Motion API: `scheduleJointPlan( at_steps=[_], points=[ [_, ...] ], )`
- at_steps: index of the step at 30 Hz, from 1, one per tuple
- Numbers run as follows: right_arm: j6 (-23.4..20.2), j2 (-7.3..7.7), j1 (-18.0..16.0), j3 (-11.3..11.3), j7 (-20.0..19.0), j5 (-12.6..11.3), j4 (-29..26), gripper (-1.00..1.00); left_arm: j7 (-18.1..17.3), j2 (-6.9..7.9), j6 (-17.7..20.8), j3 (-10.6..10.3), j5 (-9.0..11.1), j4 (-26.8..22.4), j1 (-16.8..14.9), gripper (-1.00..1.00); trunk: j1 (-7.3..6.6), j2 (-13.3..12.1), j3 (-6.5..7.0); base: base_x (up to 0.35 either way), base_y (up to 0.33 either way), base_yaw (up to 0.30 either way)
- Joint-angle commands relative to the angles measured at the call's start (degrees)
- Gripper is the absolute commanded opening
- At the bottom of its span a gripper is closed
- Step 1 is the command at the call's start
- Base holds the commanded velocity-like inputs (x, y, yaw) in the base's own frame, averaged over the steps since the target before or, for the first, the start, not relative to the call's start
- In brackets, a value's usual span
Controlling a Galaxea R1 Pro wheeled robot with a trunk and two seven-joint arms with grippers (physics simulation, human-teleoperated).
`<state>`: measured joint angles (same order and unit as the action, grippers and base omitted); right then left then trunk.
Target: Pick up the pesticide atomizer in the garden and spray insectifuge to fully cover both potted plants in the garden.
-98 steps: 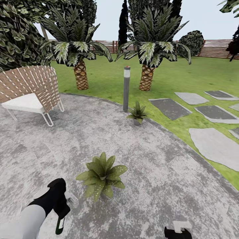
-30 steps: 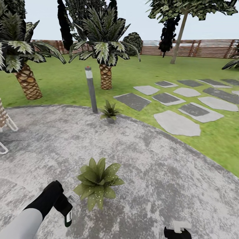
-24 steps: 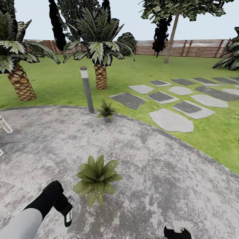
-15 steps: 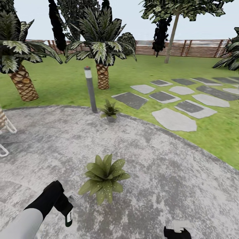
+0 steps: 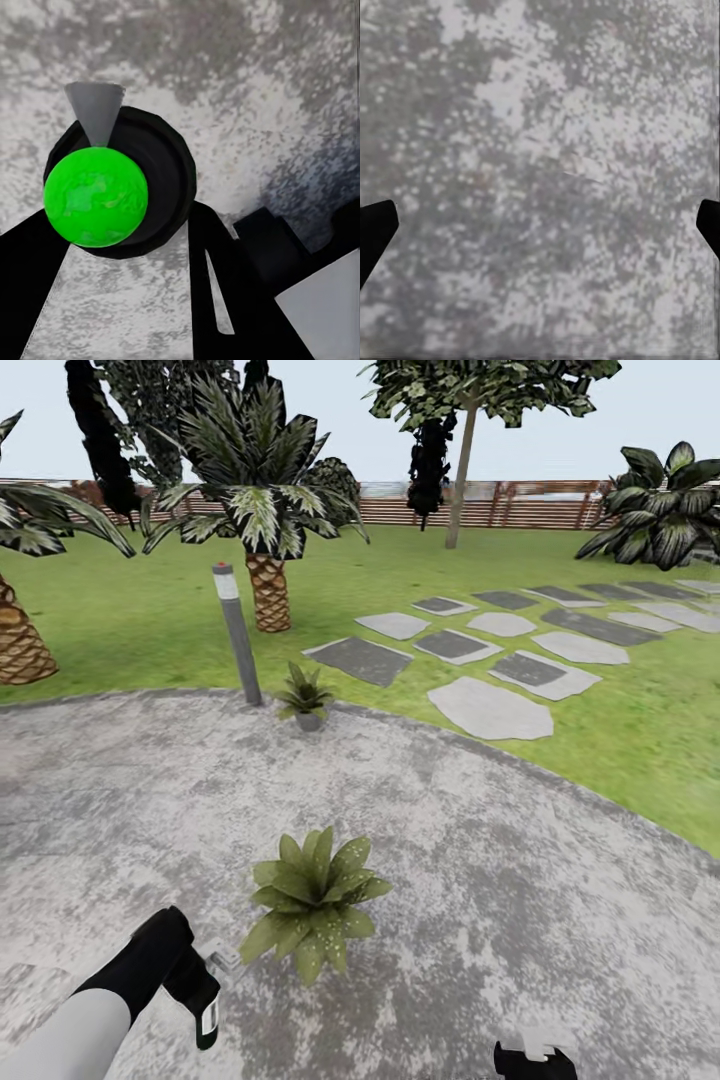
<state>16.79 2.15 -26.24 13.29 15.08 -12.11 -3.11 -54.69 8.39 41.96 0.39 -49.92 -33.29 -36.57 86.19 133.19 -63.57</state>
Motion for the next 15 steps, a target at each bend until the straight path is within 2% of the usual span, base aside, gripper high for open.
scheduleJointPlan(
  at_steps=[1,4,7,8,10,12,13,14,15],
  points=[
    [0.18,-0.01,-0.04,0.5,0.1,-0.55,0.04,1.0,-0.42,-0.06,0.37,0.05,-0.25,-0.13,-0.02,-1.0,-0.01,0.02,-0.05,0.0,0.009,-0.299],
    [0.18,-0.03,-0.04,0.51,0.09,-0.55,0.04,1.0,-0.66,-0.15,0.56,-0.7,-0.11,-0.74,-0.1,-1.0,-0.01,0.02,-0.05,0.0,0.002,-0.299],
    [0.18,-0.04,-0.04,0.51,0.12,-0.55,0.04,1.0,-1.0,-0.24,1.18,-4.15,-0.1,-0.74,-0.61,-1.0,-0.01,0.02,-0.05,0.0,0.0,-0.299],
    [0.18,-0.04,-0.04,0.51,0.12,-0.55,0.04,1.0,-1.46,-0.16,1.29,-5.94,-0.02,-0.42,-0.92,-1.0,-0.01,0.02,-0.05,0.0,0.0,-0.299],
    [0.18,-0.04,-0.04,0.51,0.13,-0.55,0.08,1.0,-3.16,0.28,1.42,-7.11,-0.4,-0.25,-1.07,-1.0,-0.01,0.02,-0.05,0.0,0.0,-0.299],
    [0.18,-0.04,-0.04,0.51,0.1,-0.55,0.05,1.0,-5.59,0.63,1.41,-7.77,-2.75,-0.21,-1.13,-1.0,-0.01,0.02,-0.05,0.0,0.0,-0.299],
    [0.18,-0.04,-0.04,0.51,0.12,-0.55,0.04,1.0,-8.7,0.77,1.45,-8.05,-7.29,-0.2,-1.14,-1.0,-0.01,0.02,-0.05,0.0,0.0,-0.298],
    [0.18,-0.04,-0.04,0.51,0.12,-0.55,0.04,1.0,-11.02,0.8,1.44,-8.07,-10.3,-0.2,-1.14,-1.0,-0.01,0.02,-0.05,0.0,0.0,-0.238],
    [0.18,-0.04,-0.04,0.51,0.13,-0.55,0.04,1.0,-12.56,0.82,1.45,-8.04,-12.04,-0.21,-1.14,-1.0,-0.01,0.02,-0.05,0.0,0.0,-0.156]
  ],
)
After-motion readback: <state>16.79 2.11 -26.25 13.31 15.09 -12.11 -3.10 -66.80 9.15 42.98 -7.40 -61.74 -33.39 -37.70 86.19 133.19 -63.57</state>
